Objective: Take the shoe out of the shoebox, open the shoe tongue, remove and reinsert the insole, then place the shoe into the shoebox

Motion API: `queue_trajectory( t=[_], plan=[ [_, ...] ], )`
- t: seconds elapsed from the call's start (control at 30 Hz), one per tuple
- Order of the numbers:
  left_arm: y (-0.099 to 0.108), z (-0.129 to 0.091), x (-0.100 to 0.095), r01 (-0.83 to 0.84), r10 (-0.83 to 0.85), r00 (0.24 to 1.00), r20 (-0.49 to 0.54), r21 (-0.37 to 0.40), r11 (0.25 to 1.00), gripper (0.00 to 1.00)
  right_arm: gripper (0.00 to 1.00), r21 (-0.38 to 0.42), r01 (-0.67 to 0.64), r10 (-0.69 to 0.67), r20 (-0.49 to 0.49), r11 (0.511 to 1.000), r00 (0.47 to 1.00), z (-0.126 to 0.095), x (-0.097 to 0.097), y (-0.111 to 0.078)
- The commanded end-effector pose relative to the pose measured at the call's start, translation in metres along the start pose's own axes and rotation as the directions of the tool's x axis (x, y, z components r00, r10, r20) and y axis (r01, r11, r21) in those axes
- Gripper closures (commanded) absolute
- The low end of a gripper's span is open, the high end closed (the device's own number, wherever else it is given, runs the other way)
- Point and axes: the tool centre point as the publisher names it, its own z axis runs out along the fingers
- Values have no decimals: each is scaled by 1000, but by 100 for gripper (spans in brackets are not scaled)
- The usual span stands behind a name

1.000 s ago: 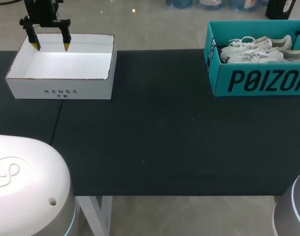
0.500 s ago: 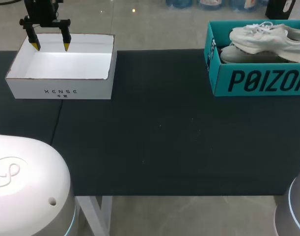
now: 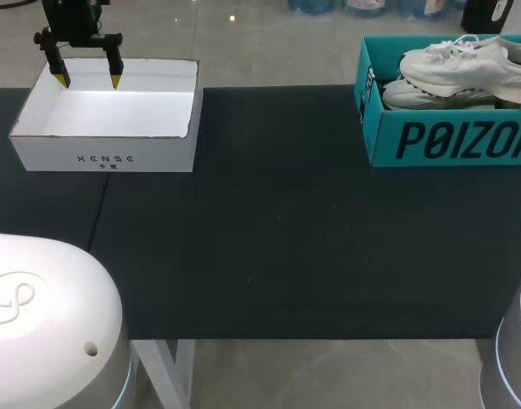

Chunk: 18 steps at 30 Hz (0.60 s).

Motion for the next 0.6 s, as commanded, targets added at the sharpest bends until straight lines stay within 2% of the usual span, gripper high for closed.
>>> queue_trajectory(
  t=[0.03,0.2,0.33,0.6],
  plan=[
    [0,0,0,0,0,1000,0,0,1000,0,100,-24,18,-18,5,1000,1000,-17,13,-34],
    [0,0,0,0,0,1000,0,0,1000,0,100,-22,35,-35,6,999,999,-24,40,-72],
    [0,0,0,0,0,1000,0,0,1000,0,100,-11,54,-54,7,998,999,-27,69,-107],
    [0,0,0,0,0,1000,0,0,1000,0,100,21,69,-68,-14,997,998,-17,124,-174]
  ],
)
